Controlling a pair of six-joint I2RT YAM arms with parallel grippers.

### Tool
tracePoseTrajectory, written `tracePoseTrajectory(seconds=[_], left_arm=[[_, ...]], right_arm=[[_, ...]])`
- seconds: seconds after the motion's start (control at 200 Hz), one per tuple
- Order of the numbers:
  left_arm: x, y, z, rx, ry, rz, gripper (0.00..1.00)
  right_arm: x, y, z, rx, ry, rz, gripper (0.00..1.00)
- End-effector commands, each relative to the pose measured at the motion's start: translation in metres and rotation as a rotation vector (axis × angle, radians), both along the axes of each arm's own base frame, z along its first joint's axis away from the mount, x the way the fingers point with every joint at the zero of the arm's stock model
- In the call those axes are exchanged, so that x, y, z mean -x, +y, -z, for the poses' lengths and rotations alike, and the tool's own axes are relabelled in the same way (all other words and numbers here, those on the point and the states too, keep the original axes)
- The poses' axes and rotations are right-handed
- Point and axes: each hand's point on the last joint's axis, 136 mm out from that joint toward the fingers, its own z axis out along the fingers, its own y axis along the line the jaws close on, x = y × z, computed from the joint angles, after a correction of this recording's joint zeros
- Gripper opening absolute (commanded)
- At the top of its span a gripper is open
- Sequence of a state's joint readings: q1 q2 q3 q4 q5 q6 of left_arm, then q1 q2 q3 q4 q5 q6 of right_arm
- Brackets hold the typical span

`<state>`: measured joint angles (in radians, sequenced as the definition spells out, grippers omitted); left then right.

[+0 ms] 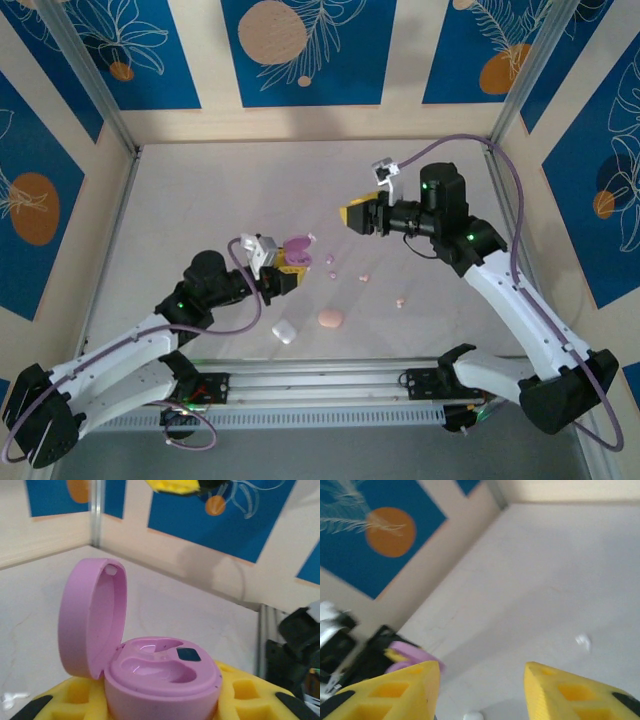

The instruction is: Insert the wireless bluetooth earbuds into the charging case

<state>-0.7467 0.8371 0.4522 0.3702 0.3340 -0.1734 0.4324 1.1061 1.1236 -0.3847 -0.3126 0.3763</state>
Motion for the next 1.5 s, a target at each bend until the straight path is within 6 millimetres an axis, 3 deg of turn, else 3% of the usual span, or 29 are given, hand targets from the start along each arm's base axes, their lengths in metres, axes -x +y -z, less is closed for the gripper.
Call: tracePoseTrajectory(seconds=[0.0,0.12,0.225,0.355,0.505,0.7,1.015,1.496], left_arm=[[-0.007,0.014,-0.025,0.054,-0.102,-0.092,0.24],[-0.003,0.021,-0.030,0.057,-0.122,-0.107,0.24],[0.002,0.026,-0.036,0.061,-0.134,-0.108,0.25],[0.007,0.032,-0.042,0.072,-0.144,-0.114,0.24],[0.011,0.034,-0.048,0.083,-0.150,-0.107,0.25],[0.015,0.034,-0.053,0.092,-0.145,-0.093,0.25],[0.015,0.034,-0.053,0.088,-0.139,-0.093,0.25],[0.015,0.034,-0.053,0.094,-0.126,-0.090,0.26]], right_arm=[[-0.009,-0.024,0.097,0.109,0.410,0.193,0.44],[-0.009,-0.016,0.151,0.195,0.598,0.180,0.34],[-0.005,-0.004,0.189,0.289,0.693,0.162,0.33],[0.001,0.009,0.222,0.382,0.738,0.150,0.33],[-0.003,0.011,0.247,0.452,0.774,0.153,0.30],[-0.008,0.012,0.268,0.518,0.793,0.136,0.27],[-0.014,0.024,0.283,0.543,0.810,0.084,0.27],[0.003,0.026,0.294,0.588,0.835,0.058,0.27]])
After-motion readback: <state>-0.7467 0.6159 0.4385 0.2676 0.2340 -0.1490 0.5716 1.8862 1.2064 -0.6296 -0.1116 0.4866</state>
